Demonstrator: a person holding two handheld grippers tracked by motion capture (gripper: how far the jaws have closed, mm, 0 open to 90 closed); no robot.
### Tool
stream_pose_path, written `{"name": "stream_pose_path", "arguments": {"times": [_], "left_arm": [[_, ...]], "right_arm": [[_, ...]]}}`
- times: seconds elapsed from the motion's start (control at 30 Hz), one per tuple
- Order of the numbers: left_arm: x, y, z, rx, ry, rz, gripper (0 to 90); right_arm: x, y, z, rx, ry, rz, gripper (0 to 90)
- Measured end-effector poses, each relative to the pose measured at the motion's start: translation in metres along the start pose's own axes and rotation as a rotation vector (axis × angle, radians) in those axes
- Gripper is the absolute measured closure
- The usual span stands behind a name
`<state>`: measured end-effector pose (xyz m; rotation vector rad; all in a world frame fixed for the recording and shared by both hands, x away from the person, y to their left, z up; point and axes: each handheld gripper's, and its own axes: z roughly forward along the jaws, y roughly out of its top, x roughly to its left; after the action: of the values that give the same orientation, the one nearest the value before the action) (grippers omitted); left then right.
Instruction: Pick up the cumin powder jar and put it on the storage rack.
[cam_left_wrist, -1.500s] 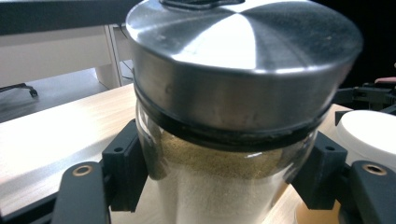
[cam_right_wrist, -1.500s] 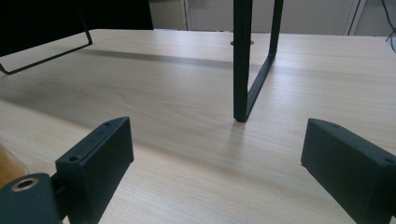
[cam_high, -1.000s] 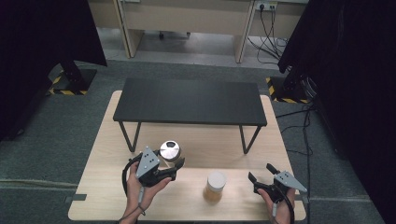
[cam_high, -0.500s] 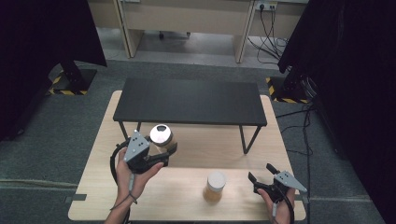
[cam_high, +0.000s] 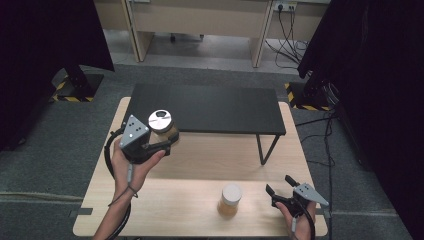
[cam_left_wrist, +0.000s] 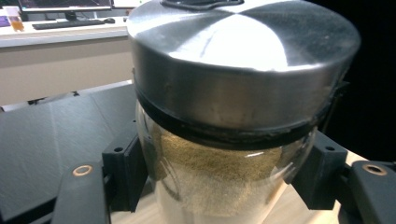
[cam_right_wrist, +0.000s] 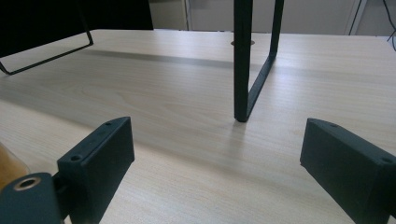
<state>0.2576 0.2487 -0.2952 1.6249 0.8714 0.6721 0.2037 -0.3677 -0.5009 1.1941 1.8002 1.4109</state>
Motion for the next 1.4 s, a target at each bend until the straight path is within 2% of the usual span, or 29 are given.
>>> {"name": "stream_pose_path", "arguments": {"times": [0.17,0.33,0.43,0.53,0.63,0.7,1.0,1.4], "left_arm": [[0.007,0.014,0.010,0.031,0.028,-0.004,30.2],[0.010,0.021,0.021,0.057,0.057,-0.007,30.2],[0.010,0.030,0.030,0.086,0.096,0.010,30.2],[0.011,0.034,0.034,0.096,0.109,0.009,30.2],[0.011,0.042,0.043,0.124,0.144,0.035,30.2],[0.013,0.045,0.047,0.135,0.155,0.034,30.2],[0.020,0.049,0.062,0.162,0.198,0.034,30.2],[0.028,0.047,0.073,0.183,0.221,0.020,30.2]], "right_arm": [[0.001,0.000,0.000,0.002,-0.002,-0.005,10.0],[0.001,0.000,0.000,0.003,-0.002,-0.010,10.0],[0.001,0.000,0.000,0.002,-0.001,-0.008,10.0],[0.001,0.000,0.000,0.002,-0.001,-0.008,10.0],[0.001,0.000,0.000,0.002,0.000,-0.011,10.0],[0.001,0.000,0.000,0.002,0.000,-0.010,10.0],[0.001,0.000,0.000,0.003,0.000,-0.013,10.1],[0.001,0.001,0.001,0.005,0.002,-0.019,10.1]]}}
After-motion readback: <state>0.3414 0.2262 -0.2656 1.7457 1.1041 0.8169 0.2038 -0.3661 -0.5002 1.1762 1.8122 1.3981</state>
